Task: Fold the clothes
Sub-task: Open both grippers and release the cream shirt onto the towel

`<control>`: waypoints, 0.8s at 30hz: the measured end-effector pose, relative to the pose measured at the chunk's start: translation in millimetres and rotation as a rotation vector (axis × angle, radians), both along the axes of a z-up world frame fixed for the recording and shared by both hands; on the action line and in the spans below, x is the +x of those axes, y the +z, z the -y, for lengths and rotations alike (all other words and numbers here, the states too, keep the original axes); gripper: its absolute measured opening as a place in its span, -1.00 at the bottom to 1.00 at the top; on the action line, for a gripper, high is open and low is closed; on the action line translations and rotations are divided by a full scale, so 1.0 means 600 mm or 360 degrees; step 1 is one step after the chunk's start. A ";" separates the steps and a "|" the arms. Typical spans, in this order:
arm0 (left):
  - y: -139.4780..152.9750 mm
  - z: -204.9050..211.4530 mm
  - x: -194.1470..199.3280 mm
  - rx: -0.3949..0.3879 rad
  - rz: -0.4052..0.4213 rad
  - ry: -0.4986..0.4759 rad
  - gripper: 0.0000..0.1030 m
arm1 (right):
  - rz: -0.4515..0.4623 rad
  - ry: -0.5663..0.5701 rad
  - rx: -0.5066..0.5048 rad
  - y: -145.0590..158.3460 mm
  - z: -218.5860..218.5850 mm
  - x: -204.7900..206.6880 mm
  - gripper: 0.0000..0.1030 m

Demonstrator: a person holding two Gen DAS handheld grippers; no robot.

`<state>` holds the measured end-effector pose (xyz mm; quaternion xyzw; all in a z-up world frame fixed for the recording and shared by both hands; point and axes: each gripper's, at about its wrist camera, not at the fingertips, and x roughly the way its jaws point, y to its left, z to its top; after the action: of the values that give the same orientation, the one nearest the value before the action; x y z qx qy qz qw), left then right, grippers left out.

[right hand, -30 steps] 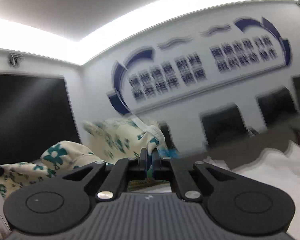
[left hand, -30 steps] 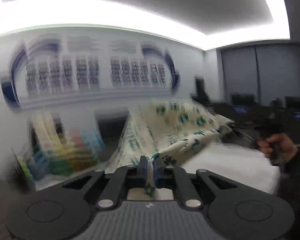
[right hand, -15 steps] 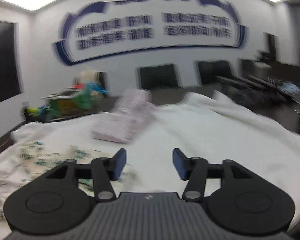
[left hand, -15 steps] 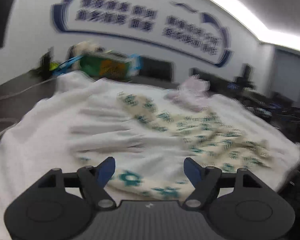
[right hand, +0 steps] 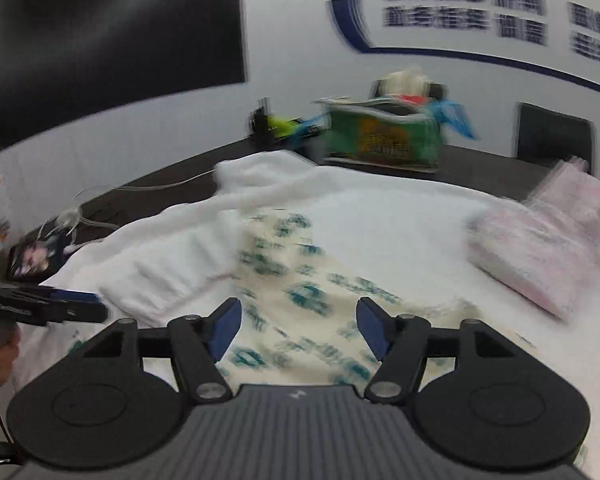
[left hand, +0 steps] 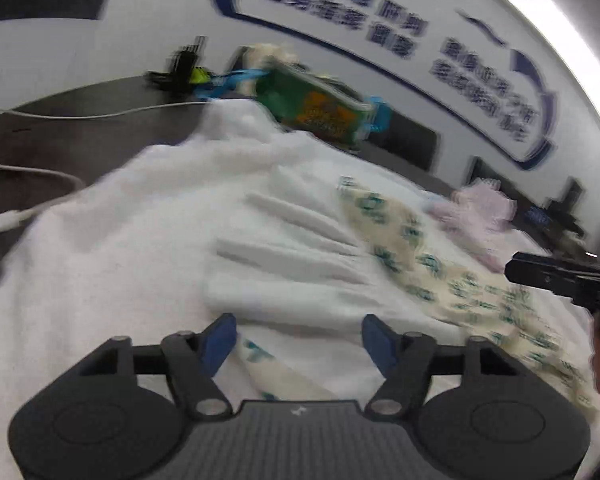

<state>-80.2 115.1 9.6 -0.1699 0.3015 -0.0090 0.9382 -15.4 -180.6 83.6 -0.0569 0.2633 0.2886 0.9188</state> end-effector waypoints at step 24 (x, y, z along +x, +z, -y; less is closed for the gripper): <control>0.005 0.027 -0.108 0.0398 0.0113 0.0272 -0.95 | -0.0089 0.0085 0.0026 -0.046 -0.133 0.185 -0.67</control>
<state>-145.0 99.0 12.7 -0.0764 0.2513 0.1024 0.9594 95.4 -100.9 56.1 -0.0483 0.2850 0.3166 0.9035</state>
